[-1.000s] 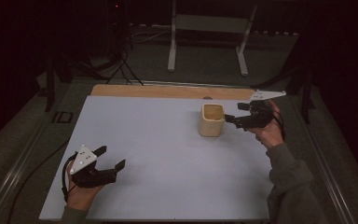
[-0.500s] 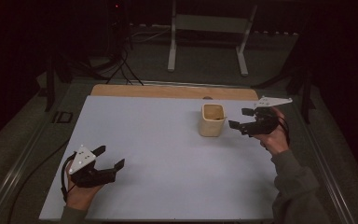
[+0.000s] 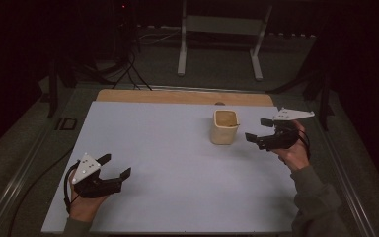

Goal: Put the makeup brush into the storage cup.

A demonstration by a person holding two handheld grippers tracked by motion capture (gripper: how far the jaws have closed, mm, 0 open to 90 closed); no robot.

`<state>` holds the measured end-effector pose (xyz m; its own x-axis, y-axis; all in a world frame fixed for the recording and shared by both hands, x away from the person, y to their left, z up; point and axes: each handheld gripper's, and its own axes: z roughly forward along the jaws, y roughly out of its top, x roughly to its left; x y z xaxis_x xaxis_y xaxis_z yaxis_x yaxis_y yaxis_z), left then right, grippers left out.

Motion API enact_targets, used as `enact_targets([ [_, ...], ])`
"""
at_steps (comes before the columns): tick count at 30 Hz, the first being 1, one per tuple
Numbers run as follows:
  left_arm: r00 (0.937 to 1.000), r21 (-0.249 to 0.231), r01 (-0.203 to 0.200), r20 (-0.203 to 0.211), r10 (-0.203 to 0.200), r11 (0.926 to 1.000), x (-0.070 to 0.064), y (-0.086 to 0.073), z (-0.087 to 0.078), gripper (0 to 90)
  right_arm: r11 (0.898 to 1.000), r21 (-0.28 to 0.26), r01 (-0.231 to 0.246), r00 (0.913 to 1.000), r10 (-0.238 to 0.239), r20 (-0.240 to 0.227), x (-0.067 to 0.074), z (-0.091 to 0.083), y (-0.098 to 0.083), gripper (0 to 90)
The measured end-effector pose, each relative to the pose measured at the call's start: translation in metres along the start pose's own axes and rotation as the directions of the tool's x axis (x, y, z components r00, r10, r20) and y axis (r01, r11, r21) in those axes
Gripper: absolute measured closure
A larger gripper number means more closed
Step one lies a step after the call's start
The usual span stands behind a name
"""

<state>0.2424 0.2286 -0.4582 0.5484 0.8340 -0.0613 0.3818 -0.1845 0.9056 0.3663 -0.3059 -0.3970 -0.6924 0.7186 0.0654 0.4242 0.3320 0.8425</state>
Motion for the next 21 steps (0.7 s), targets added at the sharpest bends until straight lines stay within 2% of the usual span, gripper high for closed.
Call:
enact_targets([
  [12,1.0000,-0.001,0.000,-0.002,0.000,1.0000,0.001,0.000,-0.001,15.7,0.999,-0.044,0.024,0.9996,-0.024,0.015,0.009,-0.007,-0.007,10.6],
  [21,1.0000,-0.001,0.001,-0.003,-0.001,1.0000,0.001,0.000,-0.001,15.7,0.998,-0.054,0.021,0.9998,-0.021,0.003,0.017,-0.012,-0.021,10.6],
])
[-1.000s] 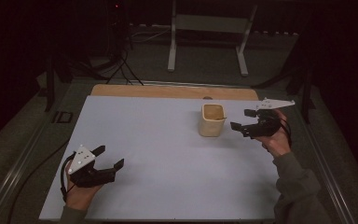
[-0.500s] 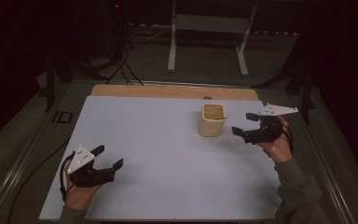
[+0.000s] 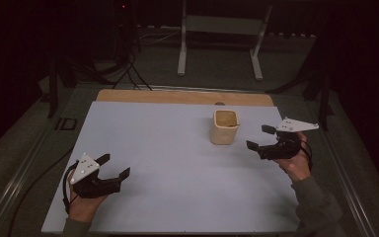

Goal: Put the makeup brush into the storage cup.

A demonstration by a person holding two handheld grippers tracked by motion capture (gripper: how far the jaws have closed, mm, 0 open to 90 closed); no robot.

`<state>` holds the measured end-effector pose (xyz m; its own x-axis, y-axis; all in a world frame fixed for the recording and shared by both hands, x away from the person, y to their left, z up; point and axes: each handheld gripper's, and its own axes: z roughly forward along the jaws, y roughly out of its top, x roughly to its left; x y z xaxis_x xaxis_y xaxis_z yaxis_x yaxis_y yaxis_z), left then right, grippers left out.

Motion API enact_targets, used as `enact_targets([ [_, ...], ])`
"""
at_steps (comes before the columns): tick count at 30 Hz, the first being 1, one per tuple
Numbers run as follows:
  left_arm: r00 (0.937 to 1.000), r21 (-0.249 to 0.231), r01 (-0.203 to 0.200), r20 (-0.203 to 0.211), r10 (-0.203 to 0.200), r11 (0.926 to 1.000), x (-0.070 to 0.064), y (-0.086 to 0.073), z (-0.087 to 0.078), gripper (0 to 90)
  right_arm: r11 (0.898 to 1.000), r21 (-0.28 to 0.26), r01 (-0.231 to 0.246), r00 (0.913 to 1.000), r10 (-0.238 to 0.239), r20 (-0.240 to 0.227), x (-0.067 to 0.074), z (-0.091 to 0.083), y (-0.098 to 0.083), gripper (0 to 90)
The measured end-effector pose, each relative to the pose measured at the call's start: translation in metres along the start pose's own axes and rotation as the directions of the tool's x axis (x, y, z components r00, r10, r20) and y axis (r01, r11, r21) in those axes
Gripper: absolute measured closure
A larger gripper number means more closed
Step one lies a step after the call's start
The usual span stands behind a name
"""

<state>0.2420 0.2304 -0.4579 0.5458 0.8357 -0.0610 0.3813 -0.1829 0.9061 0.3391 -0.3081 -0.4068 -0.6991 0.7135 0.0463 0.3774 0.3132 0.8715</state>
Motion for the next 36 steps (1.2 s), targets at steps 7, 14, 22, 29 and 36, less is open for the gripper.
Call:
enact_targets([
  [7,1.0000,0.007,0.002,0.005,-0.002,1.0000,0.000,0.000,0.000,15.7,1.000,-0.028,-0.002,1.0000,0.002,0.008,0.004,-0.005,-0.011,10.6],
  [14,1.0000,0.008,0.003,0.001,-0.003,1.0000,0.002,-0.001,-0.002,15.6,0.997,-0.071,-0.019,0.9997,0.020,0.012,0.007,-0.012,-0.021,10.6],
  [22,1.0000,0.006,0.005,-0.003,-0.005,1.0000,0.003,-0.002,-0.004,15.6,0.994,-0.098,-0.041,0.9990,0.042,0.013,0.012,-0.019,-0.036,10.6],
  [29,1.0000,0.005,0.000,-0.005,0.000,1.0000,0.004,-0.003,-0.006,15.6,0.990,-0.117,-0.077,0.9969,0.078,0.006,0.013,-0.022,-0.051,10.6],
  [36,0.9999,-0.001,0.007,-0.013,-0.007,1.0000,0.007,-0.004,-0.011,15.6,0.988,-0.124,-0.092,0.9957,0.093,-0.002,0.017,-0.022,-0.065,10.6],
])
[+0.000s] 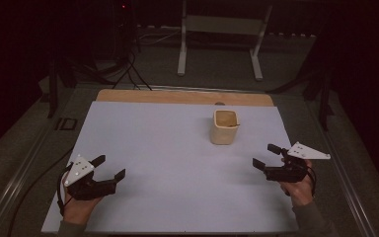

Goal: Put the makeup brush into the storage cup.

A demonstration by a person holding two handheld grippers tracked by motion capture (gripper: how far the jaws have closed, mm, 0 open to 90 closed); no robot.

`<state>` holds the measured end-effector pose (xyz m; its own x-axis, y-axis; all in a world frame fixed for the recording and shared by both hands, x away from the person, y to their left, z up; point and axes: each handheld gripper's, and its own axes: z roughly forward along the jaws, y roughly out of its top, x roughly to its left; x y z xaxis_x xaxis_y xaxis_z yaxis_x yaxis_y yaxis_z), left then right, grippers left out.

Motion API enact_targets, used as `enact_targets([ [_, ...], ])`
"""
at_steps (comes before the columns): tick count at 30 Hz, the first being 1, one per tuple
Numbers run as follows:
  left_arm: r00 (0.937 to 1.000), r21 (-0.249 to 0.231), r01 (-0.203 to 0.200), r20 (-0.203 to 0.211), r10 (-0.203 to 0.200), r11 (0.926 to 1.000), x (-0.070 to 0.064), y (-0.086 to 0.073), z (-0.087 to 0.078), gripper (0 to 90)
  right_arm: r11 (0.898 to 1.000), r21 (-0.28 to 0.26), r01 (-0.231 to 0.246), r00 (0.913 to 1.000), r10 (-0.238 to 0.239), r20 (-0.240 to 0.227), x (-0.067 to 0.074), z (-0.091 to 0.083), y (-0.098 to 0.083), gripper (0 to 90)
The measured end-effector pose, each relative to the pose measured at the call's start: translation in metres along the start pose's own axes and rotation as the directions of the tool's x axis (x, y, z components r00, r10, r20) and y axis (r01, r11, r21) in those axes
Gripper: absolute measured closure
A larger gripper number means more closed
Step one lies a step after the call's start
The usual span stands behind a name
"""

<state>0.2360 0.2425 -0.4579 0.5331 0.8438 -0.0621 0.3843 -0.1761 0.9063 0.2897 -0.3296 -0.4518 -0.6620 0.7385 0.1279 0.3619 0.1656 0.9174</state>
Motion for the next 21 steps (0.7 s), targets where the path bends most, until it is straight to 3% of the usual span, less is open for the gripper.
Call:
enact_targets([
  [8,1.0000,-0.001,0.002,-0.009,-0.002,1.0000,0.003,-0.003,-0.004,15.6,1.000,0.019,0.015,0.9999,-0.015,-0.006,0.009,0.001,-0.014,10.5],
  [21,0.9998,0.004,0.001,-0.021,-0.001,1.0000,0.005,-0.007,-0.009,15.6,1.000,0.028,0.005,1.0000,-0.005,-0.008,0.013,-0.007,-0.028,10.5],
])
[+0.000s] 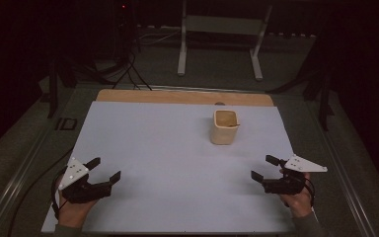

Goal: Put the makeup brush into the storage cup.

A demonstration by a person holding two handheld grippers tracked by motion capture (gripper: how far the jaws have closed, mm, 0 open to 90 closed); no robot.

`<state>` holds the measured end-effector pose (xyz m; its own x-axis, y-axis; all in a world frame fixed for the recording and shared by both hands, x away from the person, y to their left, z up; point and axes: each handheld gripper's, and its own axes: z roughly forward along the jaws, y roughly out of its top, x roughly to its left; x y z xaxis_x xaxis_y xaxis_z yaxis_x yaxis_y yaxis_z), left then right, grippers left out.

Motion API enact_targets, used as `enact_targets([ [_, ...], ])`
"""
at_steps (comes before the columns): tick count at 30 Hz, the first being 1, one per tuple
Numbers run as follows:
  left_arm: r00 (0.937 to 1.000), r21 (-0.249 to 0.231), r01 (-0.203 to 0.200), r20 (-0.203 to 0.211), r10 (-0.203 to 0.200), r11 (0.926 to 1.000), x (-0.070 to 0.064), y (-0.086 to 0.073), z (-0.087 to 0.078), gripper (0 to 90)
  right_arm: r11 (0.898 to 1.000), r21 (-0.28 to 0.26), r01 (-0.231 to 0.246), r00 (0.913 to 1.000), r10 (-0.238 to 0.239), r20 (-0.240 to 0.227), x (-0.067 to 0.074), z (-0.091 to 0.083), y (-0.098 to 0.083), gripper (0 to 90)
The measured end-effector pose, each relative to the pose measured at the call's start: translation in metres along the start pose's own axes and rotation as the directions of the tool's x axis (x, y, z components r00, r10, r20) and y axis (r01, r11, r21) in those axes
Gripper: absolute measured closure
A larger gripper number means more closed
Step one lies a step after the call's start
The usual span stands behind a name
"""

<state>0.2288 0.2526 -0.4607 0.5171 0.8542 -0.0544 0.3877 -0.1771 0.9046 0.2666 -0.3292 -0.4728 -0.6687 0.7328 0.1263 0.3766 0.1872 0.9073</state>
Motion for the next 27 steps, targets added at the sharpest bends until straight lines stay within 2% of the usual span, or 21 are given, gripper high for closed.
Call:
enact_targets([
  [11,1.0000,0.009,-0.002,0.001,0.002,1.0000,0.004,-0.006,-0.004,15.6,1.000,0.004,0.006,1.0000,-0.006,0.001,0.001,-0.007,-0.009,10.5],
  [27,0.9998,0.018,-0.019,0.009,0.018,0.9997,0.001,-0.012,-0.007,15.6,0.999,-0.041,0.033,0.9993,-0.033,-0.018,0.005,-0.018,-0.014,10.5],
])
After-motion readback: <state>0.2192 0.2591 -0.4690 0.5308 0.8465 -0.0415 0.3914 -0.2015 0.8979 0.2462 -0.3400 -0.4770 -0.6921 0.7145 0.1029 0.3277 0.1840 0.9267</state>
